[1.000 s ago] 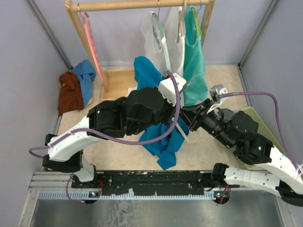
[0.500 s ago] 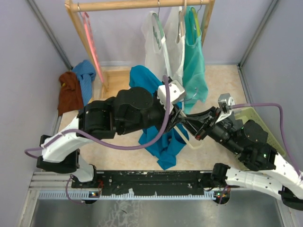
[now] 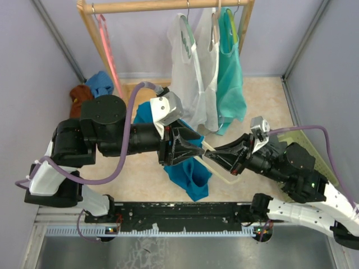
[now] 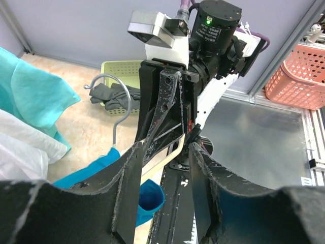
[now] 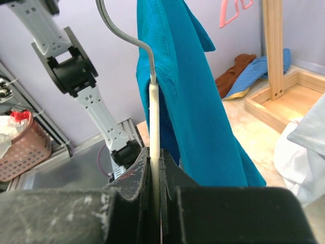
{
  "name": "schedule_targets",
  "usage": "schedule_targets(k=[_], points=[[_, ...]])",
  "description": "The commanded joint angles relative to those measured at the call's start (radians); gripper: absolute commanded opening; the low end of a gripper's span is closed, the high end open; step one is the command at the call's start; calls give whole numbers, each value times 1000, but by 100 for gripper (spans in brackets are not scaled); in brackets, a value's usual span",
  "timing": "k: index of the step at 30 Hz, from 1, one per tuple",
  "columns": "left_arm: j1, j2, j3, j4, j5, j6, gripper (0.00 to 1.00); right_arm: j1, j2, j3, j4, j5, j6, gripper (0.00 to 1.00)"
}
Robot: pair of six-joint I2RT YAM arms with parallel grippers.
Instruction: Place the t-shirt on the hanger
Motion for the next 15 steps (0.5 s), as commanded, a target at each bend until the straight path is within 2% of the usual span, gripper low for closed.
schedule_targets(k=[1,7,15], points=[[-4,-10,27,-11,8,22,48,4,-26,1,57,-81,-8,0],[-4,-12,39,-108,-75,54,54,4,-34,-14,57,-177,-10,0],[-4,-62,-54,-137,-51,40,57,4,4,4,-3,-353,-17,0]])
